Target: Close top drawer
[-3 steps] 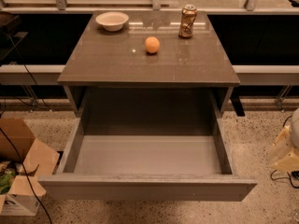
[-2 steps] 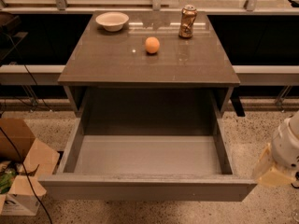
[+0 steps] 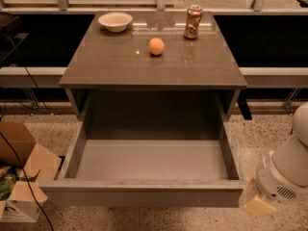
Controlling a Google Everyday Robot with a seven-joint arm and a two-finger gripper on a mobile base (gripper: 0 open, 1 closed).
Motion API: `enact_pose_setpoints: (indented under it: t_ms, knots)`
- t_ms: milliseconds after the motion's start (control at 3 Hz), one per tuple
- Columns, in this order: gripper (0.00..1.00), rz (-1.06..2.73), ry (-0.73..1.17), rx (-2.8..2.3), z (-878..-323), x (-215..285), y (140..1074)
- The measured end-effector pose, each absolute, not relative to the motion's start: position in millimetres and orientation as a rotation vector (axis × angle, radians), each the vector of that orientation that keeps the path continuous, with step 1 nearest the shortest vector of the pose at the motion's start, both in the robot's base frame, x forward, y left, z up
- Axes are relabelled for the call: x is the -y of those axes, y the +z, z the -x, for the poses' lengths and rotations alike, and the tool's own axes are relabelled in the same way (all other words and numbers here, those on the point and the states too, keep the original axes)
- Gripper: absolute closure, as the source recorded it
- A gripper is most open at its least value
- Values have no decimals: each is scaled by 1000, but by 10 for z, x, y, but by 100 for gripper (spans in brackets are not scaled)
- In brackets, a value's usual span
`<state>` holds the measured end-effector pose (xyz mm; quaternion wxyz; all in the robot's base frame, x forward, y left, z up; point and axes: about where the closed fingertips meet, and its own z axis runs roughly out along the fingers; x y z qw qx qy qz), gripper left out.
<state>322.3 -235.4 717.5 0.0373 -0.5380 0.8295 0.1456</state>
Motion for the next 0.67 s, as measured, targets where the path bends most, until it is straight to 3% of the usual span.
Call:
enact_pose_setpoints:
  t_ms: [667]
  knots:
    - [100,1607,524,-2443,-3505,1912,6550]
